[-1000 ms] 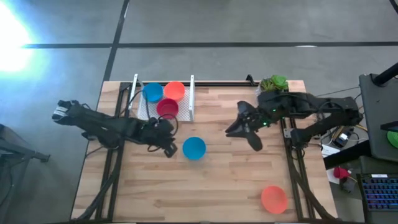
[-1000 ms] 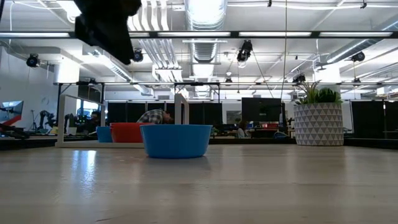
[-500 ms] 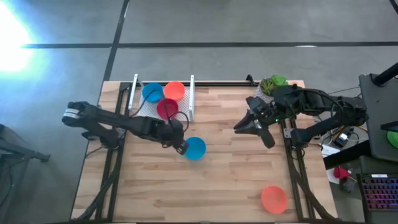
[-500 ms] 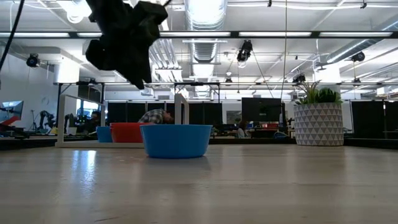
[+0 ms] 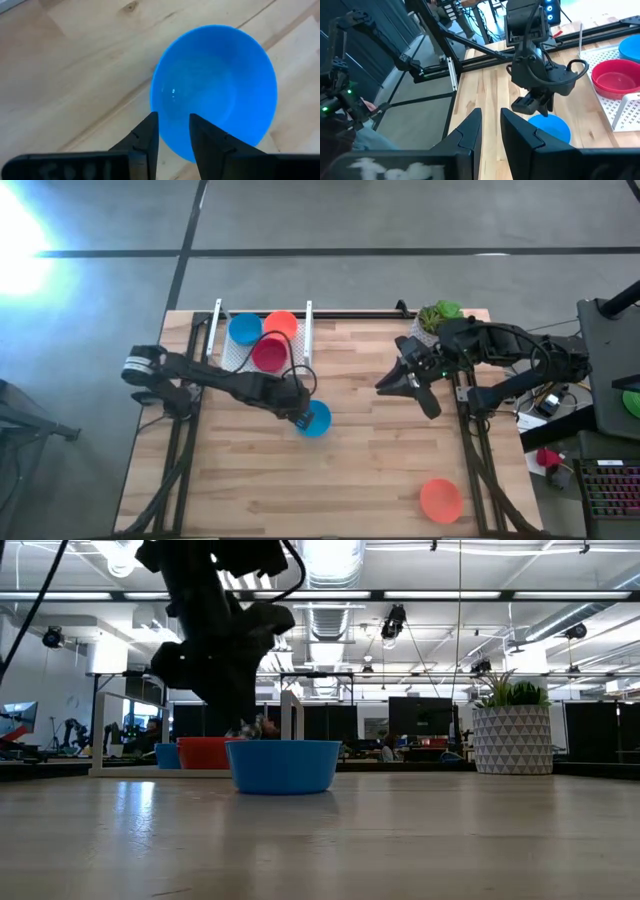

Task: Pick & Place Mini bowls
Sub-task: Stack the blue bowl on the stacked blue bowls on the shelf

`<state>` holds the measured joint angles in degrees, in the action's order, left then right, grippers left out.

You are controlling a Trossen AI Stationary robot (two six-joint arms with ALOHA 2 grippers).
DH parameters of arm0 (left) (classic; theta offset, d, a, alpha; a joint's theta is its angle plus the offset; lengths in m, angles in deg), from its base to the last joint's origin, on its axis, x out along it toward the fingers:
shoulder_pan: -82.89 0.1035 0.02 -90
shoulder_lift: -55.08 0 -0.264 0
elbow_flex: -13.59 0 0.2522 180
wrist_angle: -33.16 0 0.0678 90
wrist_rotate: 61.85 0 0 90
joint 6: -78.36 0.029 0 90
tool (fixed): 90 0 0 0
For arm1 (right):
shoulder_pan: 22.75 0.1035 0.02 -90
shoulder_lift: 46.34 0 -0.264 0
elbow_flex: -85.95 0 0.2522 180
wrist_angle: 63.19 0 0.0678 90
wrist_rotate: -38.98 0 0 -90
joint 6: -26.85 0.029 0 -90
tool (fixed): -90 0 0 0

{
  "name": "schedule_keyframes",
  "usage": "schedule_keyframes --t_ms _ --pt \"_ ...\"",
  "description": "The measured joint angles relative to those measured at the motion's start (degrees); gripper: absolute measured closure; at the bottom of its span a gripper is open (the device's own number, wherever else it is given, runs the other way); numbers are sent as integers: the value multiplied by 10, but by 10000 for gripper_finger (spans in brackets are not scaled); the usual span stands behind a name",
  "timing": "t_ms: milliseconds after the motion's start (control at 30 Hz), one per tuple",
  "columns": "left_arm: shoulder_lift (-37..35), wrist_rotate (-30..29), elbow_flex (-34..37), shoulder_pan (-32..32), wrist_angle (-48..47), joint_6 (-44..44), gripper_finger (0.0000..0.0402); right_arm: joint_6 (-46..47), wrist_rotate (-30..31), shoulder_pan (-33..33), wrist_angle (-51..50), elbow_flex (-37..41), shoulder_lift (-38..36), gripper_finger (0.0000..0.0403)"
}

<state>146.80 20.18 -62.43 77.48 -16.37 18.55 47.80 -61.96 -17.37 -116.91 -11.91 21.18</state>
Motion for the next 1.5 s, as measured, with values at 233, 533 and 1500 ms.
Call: schedule_keyframes --t_ms 233,533,1500 --pt "25 -1 0 11 -1 6 301 0 0 0 -2 0 0 329" --pt "61 0 0 16 17 0 301 -2 0 0 -2 0 0 334" --pt "-182 5 -47 128 -200 73 401 -50 0 0 -2 0 0 332"
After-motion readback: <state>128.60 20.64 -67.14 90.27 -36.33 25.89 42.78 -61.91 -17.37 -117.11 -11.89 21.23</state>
